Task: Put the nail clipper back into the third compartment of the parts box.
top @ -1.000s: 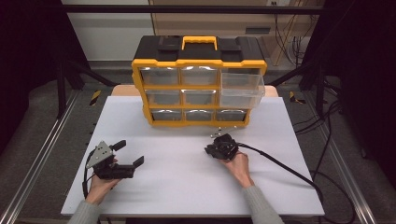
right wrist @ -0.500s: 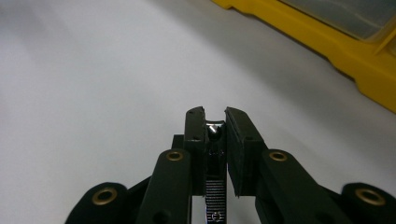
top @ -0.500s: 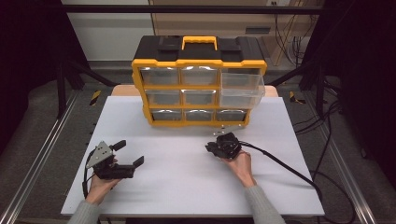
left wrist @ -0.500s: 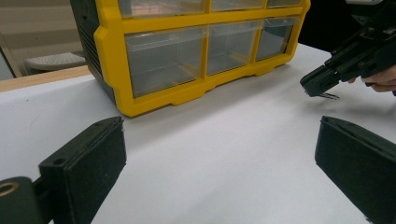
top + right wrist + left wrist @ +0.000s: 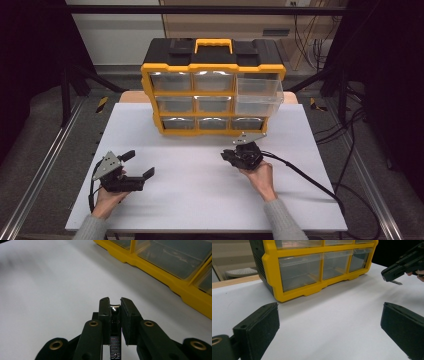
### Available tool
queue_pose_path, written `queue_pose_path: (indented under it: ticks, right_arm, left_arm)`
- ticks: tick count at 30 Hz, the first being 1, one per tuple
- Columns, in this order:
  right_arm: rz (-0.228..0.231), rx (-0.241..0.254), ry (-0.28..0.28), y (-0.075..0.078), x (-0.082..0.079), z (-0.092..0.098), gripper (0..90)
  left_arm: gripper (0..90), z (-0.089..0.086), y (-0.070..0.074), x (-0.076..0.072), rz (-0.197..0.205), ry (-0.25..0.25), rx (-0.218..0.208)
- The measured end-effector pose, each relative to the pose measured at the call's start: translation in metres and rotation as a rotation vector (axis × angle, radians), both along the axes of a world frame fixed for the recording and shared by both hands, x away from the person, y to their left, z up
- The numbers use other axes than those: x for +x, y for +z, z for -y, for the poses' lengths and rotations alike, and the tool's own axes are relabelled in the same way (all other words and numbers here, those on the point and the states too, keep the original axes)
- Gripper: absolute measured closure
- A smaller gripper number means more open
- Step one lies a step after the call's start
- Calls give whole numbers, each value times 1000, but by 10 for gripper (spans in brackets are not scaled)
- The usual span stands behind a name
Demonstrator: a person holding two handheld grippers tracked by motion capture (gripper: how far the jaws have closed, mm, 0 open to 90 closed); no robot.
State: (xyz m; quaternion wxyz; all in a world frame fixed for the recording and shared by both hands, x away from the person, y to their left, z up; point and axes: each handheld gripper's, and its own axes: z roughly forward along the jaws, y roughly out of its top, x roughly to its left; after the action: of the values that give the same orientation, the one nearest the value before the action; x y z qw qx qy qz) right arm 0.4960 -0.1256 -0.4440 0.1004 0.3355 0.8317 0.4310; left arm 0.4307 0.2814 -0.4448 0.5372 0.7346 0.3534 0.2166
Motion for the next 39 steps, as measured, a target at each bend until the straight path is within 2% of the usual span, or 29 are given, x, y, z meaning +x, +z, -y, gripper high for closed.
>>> queue_pose_path:
  ticks: [17, 25, 39]
  right_arm:
    - [52, 53, -3, 23, -9, 11, 796]
    - [84, 88, -3, 38, -17, 21, 796]
    - [129, 118, 1, 63, -27, 28, 796]
  left_arm:
    - [18, -1, 0, 0, -1, 3, -5]
    - [18, -1, 0, 0, -1, 1, -6]
    - [18, 0, 0, 0, -1, -3, -3]
